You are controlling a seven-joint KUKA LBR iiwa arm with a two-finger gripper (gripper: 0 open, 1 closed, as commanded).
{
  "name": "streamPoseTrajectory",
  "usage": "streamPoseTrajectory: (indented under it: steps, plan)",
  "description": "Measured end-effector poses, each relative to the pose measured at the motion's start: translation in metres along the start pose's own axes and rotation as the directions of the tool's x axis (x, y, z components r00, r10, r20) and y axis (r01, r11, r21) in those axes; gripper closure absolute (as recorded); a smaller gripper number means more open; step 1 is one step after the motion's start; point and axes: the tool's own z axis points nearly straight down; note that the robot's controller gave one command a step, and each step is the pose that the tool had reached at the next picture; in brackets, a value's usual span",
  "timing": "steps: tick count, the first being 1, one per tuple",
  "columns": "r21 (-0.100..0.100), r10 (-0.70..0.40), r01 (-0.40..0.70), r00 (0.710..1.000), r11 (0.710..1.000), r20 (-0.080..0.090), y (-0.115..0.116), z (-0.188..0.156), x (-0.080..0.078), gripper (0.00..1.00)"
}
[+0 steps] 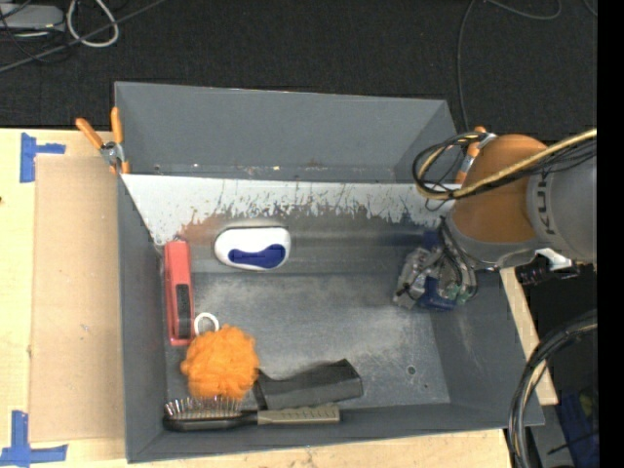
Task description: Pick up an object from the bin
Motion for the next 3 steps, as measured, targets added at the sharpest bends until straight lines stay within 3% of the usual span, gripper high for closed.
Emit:
streamPoseTrajectory:
  steps: [1, 2, 3]
  plan:
    - [-0.002, -0.007, 0.007, 1.0, 1.0, 0.004, 0.0, -0.003, -0.006, 1.0]
    - [-0.013, -0.094, 0.094, 0.996, 0.996, -0.002, -0.007, 0.013, -0.01, 1.0]
    - [-0.011, -0.132, 0.132, 0.991, 0.991, 0.009, -0.012, 0.012, 0.006, 1.0]
